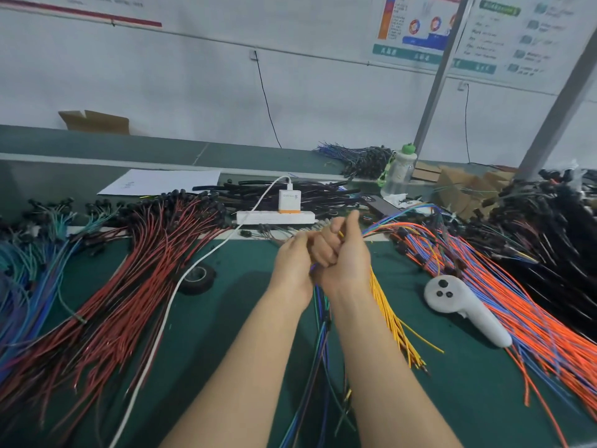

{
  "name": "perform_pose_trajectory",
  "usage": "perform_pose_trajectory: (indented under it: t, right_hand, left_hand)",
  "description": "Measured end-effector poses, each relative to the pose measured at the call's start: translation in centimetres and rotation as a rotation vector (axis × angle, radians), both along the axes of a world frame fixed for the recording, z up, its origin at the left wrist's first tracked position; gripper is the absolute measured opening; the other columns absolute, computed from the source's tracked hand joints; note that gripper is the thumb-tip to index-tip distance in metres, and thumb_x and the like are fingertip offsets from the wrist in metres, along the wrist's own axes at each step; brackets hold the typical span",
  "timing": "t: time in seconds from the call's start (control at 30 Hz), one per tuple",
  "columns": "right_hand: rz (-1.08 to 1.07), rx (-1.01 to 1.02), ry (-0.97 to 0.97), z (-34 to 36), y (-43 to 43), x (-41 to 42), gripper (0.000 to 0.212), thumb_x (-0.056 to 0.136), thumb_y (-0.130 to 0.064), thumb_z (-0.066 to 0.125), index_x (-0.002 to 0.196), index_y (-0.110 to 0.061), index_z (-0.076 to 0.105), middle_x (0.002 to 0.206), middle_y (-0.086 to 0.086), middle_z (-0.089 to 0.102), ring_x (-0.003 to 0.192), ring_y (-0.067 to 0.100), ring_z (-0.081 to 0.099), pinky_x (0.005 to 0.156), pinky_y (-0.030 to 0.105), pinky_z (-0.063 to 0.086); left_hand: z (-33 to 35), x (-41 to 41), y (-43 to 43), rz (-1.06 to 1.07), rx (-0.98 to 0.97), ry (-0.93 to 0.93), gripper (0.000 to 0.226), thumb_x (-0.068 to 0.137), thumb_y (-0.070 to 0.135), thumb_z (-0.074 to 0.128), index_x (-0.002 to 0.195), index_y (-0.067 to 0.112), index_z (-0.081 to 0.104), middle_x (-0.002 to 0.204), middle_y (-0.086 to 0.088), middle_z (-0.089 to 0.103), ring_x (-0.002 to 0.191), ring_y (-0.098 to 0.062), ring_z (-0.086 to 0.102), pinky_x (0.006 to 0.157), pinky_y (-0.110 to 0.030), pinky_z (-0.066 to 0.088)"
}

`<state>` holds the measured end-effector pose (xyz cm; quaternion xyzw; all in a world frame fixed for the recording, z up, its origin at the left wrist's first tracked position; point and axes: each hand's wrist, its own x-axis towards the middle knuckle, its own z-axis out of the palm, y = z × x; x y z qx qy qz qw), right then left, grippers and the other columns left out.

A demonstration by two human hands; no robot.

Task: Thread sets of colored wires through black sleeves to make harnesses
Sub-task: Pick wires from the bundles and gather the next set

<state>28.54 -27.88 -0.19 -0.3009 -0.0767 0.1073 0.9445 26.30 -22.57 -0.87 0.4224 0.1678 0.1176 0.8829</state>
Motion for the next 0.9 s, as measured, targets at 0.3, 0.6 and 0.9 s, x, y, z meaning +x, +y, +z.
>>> perform_pose_trajectory:
  t: [0.3, 0.6, 0.9]
  right_hand:
    - [-0.097, 0.098, 0.025, 0.5, -1.2, 2.1, 0.049, 0.103, -0.044, 0.032, 0.062, -0.017, 0.037, 0.04, -0.008, 0.02, 0.03, 0.006, 0.015, 0.03, 0.019, 0.013]
    - [-0.02, 0.335, 0.115, 0.1, -0.6, 8.0, 0.048, 0.103, -0.042, 0.029, 0.063, -0.017, 0.034, 0.038, -0.007, 0.021, 0.027, 0.006, 0.017, 0.028, 0.019, 0.013]
    - [-0.236, 0.292, 0.214, -0.6, -1.3, 20.3, 0.049, 0.104, -0.044, 0.026, 0.064, -0.017, 0.037, 0.04, -0.007, 0.021, 0.029, 0.007, 0.015, 0.03, 0.019, 0.012]
  left_hand:
    - [-1.5, -1.3, 2.1, -0.196, 0.605, -0.161, 0.013, 0.096, 0.016, 0.053, 0.09, 0.011, 0.063, 0.08, -0.005, 0.065, 0.067, -0.009, 0.066, 0.066, -0.022, 0.058]
    - [-1.2, 4.1, 2.7, -0.084, 0.687, -0.23, 0.014, 0.092, 0.004, 0.057, 0.081, 0.008, 0.064, 0.062, 0.0, 0.063, 0.051, 0.001, 0.058, 0.054, -0.013, 0.048]
    - [-2.6, 18.9, 4.8, 0.05, 1.348, 0.146, 0.018, 0.096, 0.016, 0.05, 0.107, 0.01, 0.064, 0.106, -0.004, 0.066, 0.096, -0.019, 0.061, 0.087, -0.031, 0.049]
